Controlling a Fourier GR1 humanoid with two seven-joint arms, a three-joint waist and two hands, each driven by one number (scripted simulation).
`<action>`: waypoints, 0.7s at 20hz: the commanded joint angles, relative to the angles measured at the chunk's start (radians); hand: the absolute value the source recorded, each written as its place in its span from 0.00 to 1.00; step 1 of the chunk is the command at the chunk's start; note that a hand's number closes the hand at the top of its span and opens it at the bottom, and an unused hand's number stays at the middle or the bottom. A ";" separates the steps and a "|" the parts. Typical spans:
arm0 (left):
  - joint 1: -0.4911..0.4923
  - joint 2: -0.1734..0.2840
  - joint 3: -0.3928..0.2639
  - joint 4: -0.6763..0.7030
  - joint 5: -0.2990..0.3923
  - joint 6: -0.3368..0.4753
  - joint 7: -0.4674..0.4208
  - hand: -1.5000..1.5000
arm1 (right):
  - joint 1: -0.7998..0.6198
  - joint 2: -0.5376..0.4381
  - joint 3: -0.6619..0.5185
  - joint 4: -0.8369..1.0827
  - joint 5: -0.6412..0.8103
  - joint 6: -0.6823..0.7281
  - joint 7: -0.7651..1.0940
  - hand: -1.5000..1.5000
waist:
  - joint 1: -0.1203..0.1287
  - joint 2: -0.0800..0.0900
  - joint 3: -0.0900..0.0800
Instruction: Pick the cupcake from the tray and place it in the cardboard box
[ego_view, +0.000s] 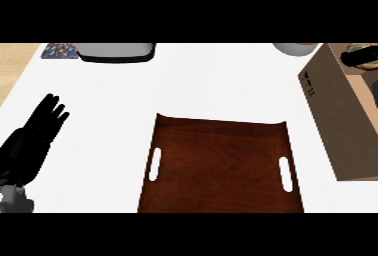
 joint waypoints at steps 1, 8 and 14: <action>0.040 -0.028 -0.012 0.021 -0.025 -0.019 -0.063 0.50 | 0.093 0.039 -0.042 0.039 -0.037 -0.107 -0.067 1.00 | 0.000 0.000 0.000; 0.020 -0.033 -0.012 0.019 -0.035 -0.012 -0.056 0.50 | 0.072 0.013 -0.171 0.238 -0.151 -0.041 -0.079 0.00 | 0.003 0.002 0.000; -0.018 -0.029 0.005 0.012 -0.040 0.001 -0.002 0.50 | 0.112 0.037 -0.185 0.231 -0.208 -0.129 -0.269 0.00 | 0.000 0.001 0.000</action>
